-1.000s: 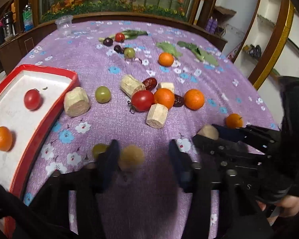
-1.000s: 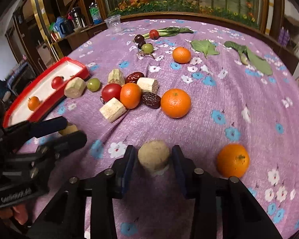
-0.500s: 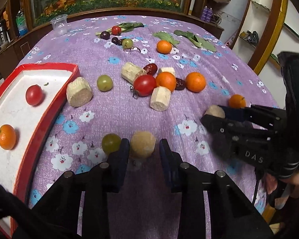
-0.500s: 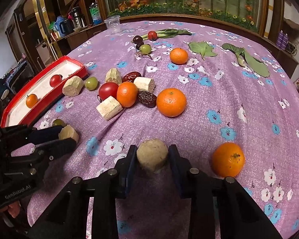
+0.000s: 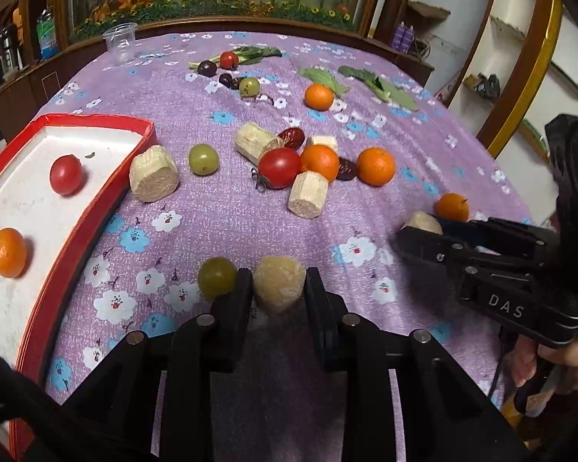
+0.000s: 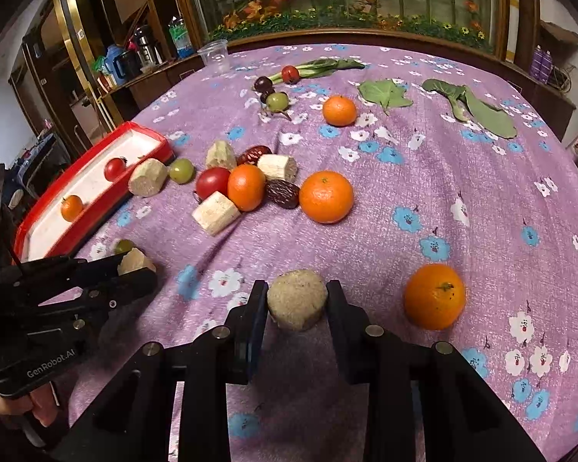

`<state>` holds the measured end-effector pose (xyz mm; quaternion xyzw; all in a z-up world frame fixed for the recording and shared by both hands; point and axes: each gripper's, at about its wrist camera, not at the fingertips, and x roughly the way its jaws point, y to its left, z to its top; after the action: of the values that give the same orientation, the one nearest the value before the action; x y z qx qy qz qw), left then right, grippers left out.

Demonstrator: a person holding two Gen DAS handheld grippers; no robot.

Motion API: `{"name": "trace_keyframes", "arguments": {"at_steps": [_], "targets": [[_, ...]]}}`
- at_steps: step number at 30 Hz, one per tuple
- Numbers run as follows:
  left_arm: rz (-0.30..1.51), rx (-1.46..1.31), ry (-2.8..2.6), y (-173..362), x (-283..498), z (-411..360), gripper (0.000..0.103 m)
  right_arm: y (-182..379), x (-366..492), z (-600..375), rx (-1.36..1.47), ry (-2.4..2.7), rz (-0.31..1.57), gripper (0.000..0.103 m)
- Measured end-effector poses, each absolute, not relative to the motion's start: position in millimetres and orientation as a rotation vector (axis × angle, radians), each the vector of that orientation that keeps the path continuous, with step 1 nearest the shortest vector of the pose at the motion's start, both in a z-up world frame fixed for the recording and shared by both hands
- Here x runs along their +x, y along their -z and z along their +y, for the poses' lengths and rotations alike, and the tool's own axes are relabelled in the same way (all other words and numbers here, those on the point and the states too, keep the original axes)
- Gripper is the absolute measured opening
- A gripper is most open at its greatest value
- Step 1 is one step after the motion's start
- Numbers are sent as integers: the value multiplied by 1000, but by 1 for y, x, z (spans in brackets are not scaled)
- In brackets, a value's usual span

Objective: Organize fruits
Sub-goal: 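Carry both beige pieces to the tray and open both tools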

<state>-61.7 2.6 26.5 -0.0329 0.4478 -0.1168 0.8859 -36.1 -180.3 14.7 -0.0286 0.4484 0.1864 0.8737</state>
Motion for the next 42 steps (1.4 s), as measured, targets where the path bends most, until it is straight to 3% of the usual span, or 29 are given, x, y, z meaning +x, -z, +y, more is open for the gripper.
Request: {"name": "trace_keyframes", "arguments": {"at_steps": [15, 24, 42], "targets": [[797, -159, 150, -78, -85, 62, 25, -61, -42, -134, -58, -555, 878, 31], [806, -250, 19, -74, -81, 122, 25, -79, -19, -57, -84, -721, 873, 31], [918, -269, -96, -32, -79, 160, 25, -32, 14, 73, -293, -853, 955, 31]]}}
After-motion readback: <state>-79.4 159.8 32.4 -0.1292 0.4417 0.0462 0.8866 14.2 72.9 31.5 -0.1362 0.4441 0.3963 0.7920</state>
